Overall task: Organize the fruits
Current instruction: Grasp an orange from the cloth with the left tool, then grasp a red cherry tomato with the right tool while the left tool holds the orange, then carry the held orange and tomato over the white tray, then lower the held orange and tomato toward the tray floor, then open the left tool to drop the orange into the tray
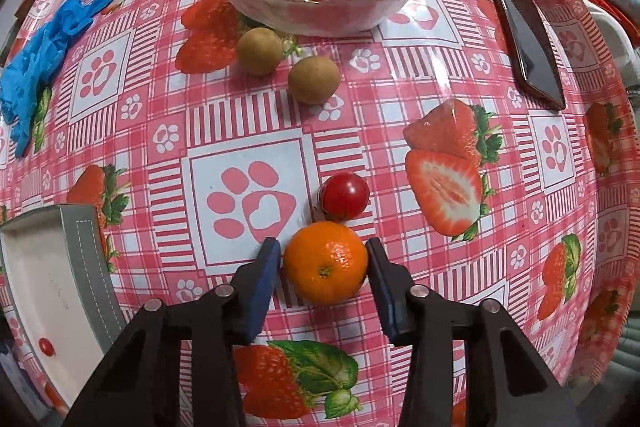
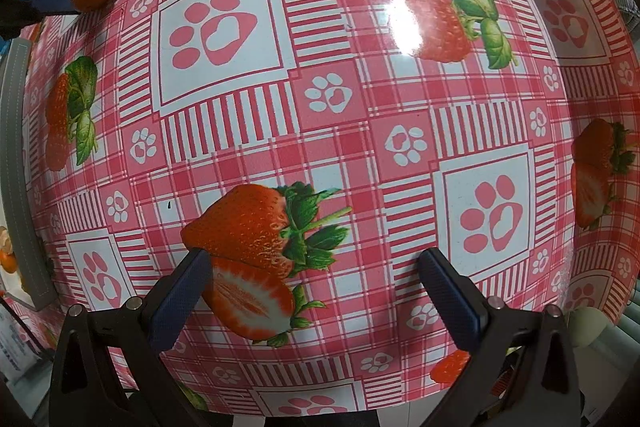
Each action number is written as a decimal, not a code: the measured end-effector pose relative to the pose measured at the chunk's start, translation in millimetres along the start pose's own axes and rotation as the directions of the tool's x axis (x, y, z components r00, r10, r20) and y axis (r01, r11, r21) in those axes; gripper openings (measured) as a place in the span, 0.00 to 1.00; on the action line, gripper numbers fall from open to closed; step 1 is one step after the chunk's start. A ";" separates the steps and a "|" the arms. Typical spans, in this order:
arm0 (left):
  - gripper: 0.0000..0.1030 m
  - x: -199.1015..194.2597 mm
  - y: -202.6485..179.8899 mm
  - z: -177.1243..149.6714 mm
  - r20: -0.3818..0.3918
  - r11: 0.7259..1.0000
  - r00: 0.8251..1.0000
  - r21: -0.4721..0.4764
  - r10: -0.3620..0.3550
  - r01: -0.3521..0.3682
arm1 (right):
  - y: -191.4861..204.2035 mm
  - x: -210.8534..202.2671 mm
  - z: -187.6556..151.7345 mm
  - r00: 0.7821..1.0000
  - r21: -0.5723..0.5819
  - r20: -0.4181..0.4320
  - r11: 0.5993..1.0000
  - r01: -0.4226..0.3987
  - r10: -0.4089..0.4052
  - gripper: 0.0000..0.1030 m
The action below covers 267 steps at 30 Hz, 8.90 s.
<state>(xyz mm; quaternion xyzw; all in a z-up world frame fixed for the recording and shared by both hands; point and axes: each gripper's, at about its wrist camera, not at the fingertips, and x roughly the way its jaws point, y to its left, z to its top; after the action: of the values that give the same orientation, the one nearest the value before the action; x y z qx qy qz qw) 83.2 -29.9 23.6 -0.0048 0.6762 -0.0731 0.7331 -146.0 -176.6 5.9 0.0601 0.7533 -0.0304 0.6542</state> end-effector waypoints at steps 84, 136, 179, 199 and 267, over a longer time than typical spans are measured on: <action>0.40 -101.3 128.9 -159.2 0.020 0.997 0.997 -0.039 -0.073 0.073 | 156.3 -41.1 169.0 0.982 -0.150 0.069 0.975 -0.165 0.177 0.25; 0.40 -133.5 214.9 -223.7 0.061 0.987 0.998 -0.157 0.033 -0.023 | 231.2 -104.9 31.2 0.975 -0.415 0.058 0.894 -0.172 0.215 0.24; 0.40 -129.1 267.2 -235.1 0.029 0.988 0.998 -0.149 0.049 -0.044 | 306.0 -99.0 26.1 0.973 -0.486 0.027 0.854 -0.186 0.228 0.24; 0.40 -134.1 259.6 -233.1 0.042 0.993 0.998 -0.109 0.052 -0.047 | 305.2 -106.6 23.7 0.970 -0.484 0.047 0.855 -0.187 0.238 0.24; 0.55 -115.1 258.9 -217.6 -0.005 0.994 0.998 -0.085 0.067 -0.067 | 314.6 -78.5 41.1 0.979 -0.462 -0.017 0.867 -0.189 0.204 0.26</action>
<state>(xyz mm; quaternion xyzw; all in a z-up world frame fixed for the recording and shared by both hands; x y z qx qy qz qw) -115.3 259.3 91.6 -0.0133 0.6792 -0.0194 0.7336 -53.9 126.0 88.0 -0.0212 0.7182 0.2150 0.6614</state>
